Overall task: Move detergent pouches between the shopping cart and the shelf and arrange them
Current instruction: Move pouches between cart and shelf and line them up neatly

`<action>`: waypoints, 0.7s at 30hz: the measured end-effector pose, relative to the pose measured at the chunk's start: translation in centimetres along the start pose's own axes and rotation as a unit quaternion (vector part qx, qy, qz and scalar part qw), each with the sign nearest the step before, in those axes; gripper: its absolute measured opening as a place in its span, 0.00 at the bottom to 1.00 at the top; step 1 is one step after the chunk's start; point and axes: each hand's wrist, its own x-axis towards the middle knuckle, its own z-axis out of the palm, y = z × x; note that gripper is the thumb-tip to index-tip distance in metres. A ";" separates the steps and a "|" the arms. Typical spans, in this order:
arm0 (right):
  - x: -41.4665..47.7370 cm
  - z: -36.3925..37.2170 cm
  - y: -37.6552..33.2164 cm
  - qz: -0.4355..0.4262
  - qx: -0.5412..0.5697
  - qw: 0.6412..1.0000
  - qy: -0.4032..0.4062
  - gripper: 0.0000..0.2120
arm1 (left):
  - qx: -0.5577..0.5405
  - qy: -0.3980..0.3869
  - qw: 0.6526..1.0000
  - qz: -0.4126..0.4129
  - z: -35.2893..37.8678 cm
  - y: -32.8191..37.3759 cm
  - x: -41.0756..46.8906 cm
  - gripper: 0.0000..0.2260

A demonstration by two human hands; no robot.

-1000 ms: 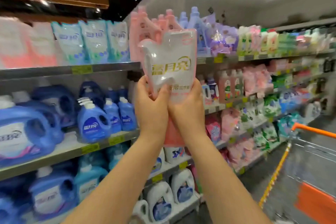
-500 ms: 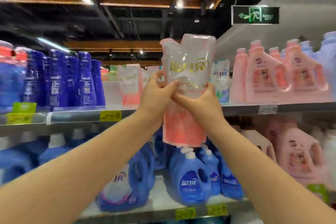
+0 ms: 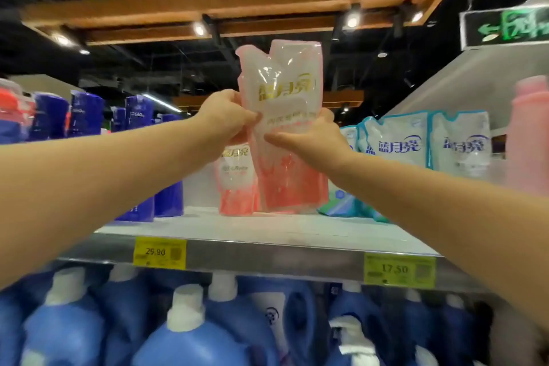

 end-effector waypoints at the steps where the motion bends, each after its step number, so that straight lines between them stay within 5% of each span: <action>1: 0.8 0.7 0.8 0.002 -0.017 1.000 0.001 0.44 | 0.015 0.003 1.000 -0.004 0.3 -0.7 0.9 0.08; 7: 4.1 4.4 5.2 0.082 -0.090 0.992 -0.042 0.53 | 0.045 -0.019 0.998 -0.034 1.9 -6.7 5.9 0.08; 21: 8.6 7.6 10.8 0.156 -0.098 0.981 -0.054 0.51 | 0.049 -0.094 0.992 -0.066 4.4 -15.7 13.5 0.14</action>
